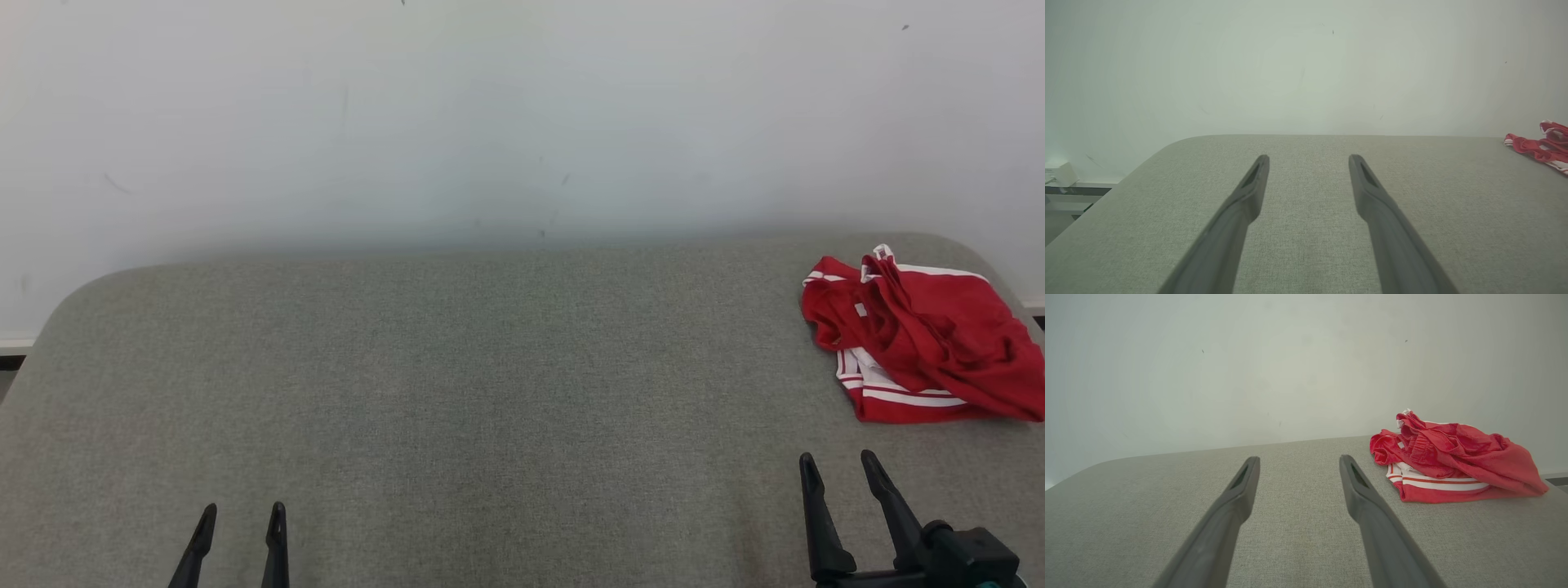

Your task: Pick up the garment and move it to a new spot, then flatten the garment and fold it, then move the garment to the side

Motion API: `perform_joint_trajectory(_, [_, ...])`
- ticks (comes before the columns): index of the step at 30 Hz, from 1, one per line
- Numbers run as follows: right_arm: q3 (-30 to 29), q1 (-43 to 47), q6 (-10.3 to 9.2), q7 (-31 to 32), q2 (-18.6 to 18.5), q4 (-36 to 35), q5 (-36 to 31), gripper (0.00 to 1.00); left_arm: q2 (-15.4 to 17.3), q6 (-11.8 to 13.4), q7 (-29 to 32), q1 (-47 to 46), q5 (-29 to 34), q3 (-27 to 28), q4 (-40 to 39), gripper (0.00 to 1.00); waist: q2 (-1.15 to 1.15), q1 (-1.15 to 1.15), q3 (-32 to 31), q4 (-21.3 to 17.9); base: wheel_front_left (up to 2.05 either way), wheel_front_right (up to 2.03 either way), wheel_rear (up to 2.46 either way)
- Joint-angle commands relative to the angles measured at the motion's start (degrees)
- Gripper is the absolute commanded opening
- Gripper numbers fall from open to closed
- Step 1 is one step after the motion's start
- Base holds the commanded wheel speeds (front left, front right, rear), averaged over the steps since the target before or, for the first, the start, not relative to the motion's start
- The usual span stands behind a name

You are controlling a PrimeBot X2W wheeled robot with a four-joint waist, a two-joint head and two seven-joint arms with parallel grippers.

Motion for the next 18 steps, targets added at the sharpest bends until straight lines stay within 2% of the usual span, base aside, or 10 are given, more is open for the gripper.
perform_joint_trajectory(1, [-0.15,0.5,-0.15,0.03,0.22,-0.15,-0.27,1.0,-0.08,-0.17,-0.15,0.5,-0.04,-0.13,-0.14,1.0,0.0,0.0,0.03,-0.03,0.0,0.0,0.0])
perform_joint_trajectory(2, [-0.01,0.0,0.0,0.05,0.08,0.08,0.02,0.0,-0.11,-0.02,0.0,0.02,-0.09,-0.18,0.03,0.0,0.0,0.0,0.03,-0.04,0.0,0.0,0.0])
perform_joint_trajectory(6, [0.13,1.01,0.0,0.38,0.34,2.01,0.51,0.0,-0.66,-0.01,0.19,0.26,-0.53,-0.34,2.08,0.0,0.0,0.0,0.05,-0.05,0.0,0.0,0.0])
perform_joint_trajectory(18, [-1.27,-0.76,-0.01,3.49,0.88,2.42,13.24,0.0,-1.6,-0.4,3.6,-1.9,-13.25,1.14,3.08,0.0,0.0,0.0,0.47,0.02,0.0,0.0,0.0])
